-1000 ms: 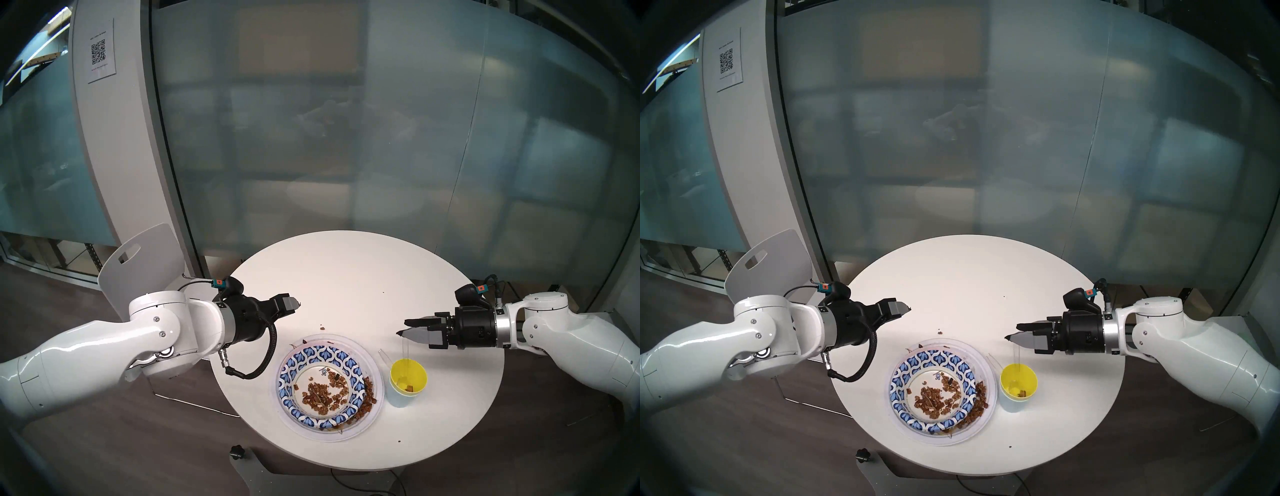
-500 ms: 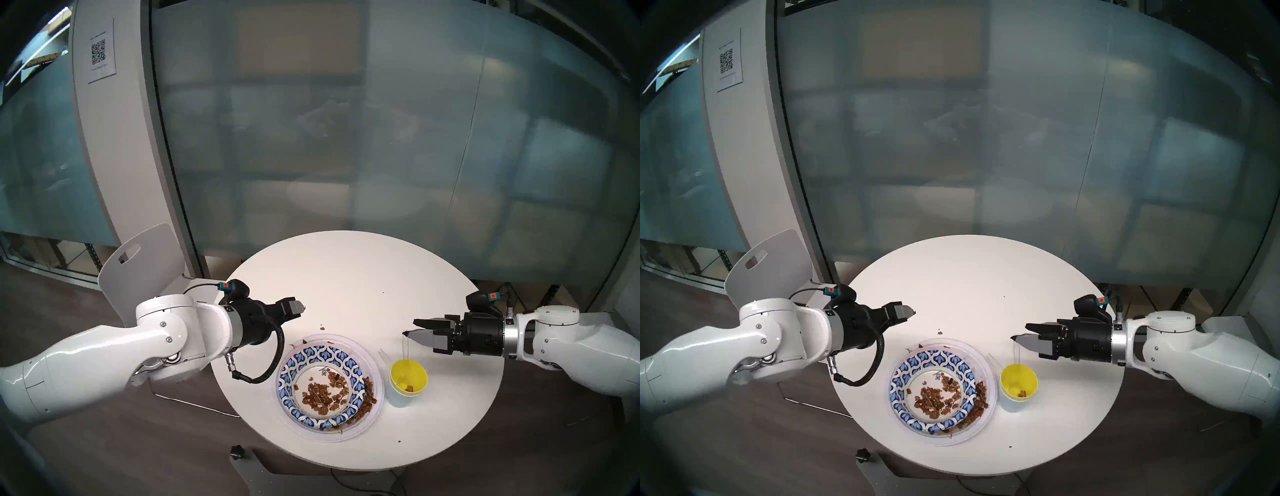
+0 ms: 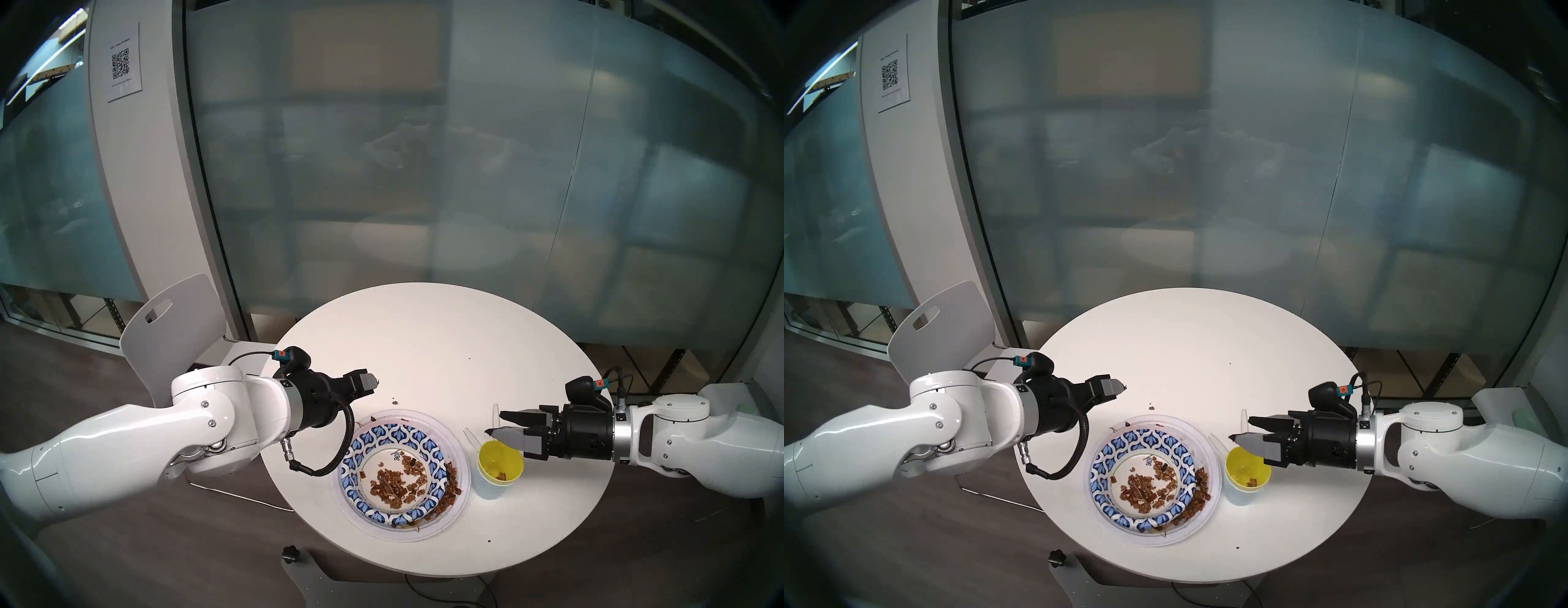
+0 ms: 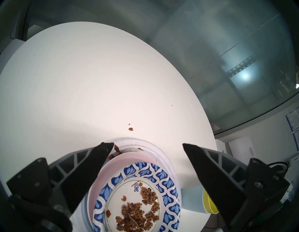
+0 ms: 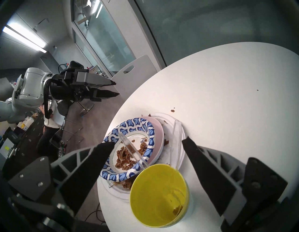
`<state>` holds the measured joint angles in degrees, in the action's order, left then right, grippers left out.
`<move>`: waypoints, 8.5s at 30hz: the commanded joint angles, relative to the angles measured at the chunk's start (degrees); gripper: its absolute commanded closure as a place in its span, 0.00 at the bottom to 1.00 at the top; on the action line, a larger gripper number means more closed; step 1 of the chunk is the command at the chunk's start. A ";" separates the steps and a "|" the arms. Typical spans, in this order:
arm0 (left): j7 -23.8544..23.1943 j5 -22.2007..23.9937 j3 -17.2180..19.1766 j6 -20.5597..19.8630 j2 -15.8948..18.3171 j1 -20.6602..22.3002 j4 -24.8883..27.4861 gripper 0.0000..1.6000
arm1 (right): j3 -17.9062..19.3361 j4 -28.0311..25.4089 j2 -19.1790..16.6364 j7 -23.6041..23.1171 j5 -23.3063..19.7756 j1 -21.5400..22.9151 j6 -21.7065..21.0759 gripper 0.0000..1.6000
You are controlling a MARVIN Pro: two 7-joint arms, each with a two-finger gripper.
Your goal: Stack the plates into one stack
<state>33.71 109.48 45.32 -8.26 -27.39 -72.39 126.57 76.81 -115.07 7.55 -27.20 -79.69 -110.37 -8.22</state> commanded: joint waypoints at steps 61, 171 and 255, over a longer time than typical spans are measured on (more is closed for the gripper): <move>-1.03 1.78 0.75 1.46 0.74 1.62 -1.88 0.00 | 11.84 -2.24 0.41 3.88 12.29 -4.95 -18.78 0.10; -2.30 4.26 0.19 4.94 2.05 2.38 -3.34 0.00 | -6.62 5.63 20.68 -20.69 42.39 34.90 -38.02 1.00; -3.10 4.81 -0.19 4.67 3.59 3.49 -5.36 0.00 | -26.50 17.34 45.12 -24.26 49.01 44.74 -32.73 0.95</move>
<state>31.05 114.12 44.34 -3.68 -24.06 -69.54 121.17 50.72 -96.81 51.60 -51.45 -31.28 -67.09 -41.18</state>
